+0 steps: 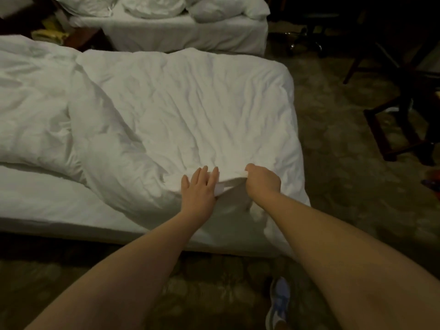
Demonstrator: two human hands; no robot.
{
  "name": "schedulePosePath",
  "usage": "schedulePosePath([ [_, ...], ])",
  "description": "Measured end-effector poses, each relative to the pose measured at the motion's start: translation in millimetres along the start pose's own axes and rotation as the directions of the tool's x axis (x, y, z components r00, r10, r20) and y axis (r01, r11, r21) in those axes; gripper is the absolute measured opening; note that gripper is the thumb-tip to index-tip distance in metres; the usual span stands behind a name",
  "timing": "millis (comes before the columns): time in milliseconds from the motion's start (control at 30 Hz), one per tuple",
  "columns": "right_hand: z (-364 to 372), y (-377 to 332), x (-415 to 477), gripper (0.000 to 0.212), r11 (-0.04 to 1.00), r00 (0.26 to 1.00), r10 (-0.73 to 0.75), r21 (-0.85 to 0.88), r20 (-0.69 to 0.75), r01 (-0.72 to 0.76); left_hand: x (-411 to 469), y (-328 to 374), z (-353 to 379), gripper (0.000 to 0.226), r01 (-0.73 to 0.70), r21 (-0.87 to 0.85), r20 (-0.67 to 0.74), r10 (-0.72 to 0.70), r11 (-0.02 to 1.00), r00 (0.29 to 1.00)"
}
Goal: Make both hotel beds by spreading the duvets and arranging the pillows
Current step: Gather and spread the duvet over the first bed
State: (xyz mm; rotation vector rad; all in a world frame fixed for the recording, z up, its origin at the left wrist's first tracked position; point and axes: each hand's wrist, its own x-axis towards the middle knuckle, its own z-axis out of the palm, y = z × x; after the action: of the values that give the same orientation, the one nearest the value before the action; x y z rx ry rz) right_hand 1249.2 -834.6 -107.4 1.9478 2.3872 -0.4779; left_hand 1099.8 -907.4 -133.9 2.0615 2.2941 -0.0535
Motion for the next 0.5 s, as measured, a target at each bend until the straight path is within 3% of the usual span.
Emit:
schedulePosePath([
  [133,-28,27,94,0.022,0.996,0.996,-0.088,-0.005,-0.026,0.088,78,19,-17,0.075,0.191,0.01,-0.056,-0.19,0.982,0.98],
  [267,-50,38,166,0.03,0.987,0.987,-0.156,-0.031,-0.026,0.155,100,28,-19,0.072,0.268,0.024,-0.05,-0.267,0.963,0.963],
  [367,-64,37,210,0.032,0.979,0.981,-0.19,-0.08,-0.042,0.186,84,15,-4,0.081,0.315,0.046,0.066,-0.318,0.948,0.946],
  [500,-73,34,249,0.029,0.973,0.981,-0.188,-0.148,-0.039,0.18,92,-11,15,0.105,0.252,0.207,0.227,-0.297,0.945,0.927],
])
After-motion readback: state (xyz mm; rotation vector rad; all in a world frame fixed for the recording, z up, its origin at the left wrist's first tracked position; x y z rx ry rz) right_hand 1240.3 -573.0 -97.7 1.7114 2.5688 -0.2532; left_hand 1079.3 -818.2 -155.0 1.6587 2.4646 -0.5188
